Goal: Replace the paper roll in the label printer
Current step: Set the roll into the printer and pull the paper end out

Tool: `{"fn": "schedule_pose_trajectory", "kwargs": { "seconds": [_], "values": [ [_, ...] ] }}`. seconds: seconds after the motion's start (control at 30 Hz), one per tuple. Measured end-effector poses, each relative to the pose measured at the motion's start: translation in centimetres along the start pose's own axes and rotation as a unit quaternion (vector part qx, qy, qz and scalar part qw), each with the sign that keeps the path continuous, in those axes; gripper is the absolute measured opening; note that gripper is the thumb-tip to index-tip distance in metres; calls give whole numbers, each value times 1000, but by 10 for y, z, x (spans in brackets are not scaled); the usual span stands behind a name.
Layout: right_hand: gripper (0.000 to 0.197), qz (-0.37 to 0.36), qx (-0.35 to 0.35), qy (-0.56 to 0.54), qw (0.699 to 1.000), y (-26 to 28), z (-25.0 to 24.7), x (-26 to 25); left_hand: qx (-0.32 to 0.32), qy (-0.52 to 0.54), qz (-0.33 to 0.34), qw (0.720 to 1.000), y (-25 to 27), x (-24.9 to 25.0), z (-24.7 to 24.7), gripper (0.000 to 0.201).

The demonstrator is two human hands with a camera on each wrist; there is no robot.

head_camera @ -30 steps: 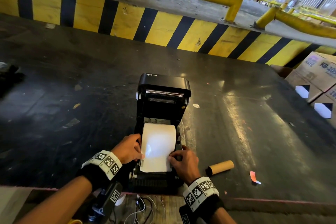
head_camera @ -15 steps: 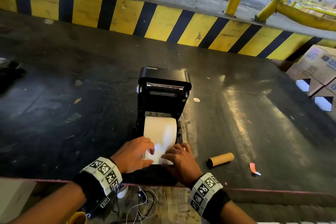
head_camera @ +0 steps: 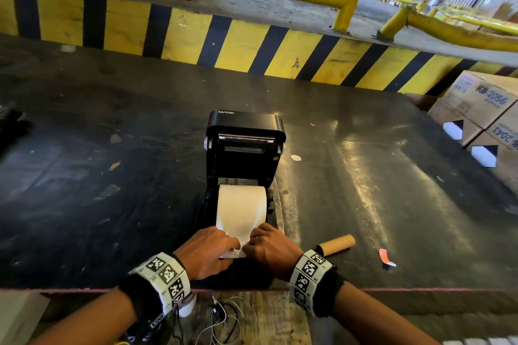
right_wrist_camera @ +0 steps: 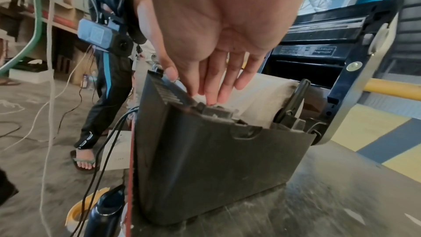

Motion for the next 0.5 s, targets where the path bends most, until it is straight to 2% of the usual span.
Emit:
{"fn": "schedule_pose_trajectory", "kwargs": {
  "seconds": [0.07,0.17,0.3,0.4,0.5],
  "values": [
    [14,-12,-9,-16,1000,1,0,2,-6,-2,2,1000,0,-1,2,25],
    [7,-28,-17,-5,999,3,-3,2,-10,5,6,1000,0,-2,3,28],
    [16,-40,4,17,999,1,-4,-3,-10,15,8,1000,0,-4,2,31],
    [14,-9,14,-22,1000,2,-8,-4,-8,20,9,1000,1,-5,1,28],
    [13,36,3,-106,994,5,-6,2,-28,22,20,999,2,-7,0,33]
  ]
}}
Point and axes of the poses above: each hand's wrist, its own y-axis away from the middle knuckle, its own z-axis out of the palm, x = y × z, the point moved 4 cm from there along -y, towards the middle knuckle, and after that the axes turned 4 degrees about z, right-handed, at the moved point
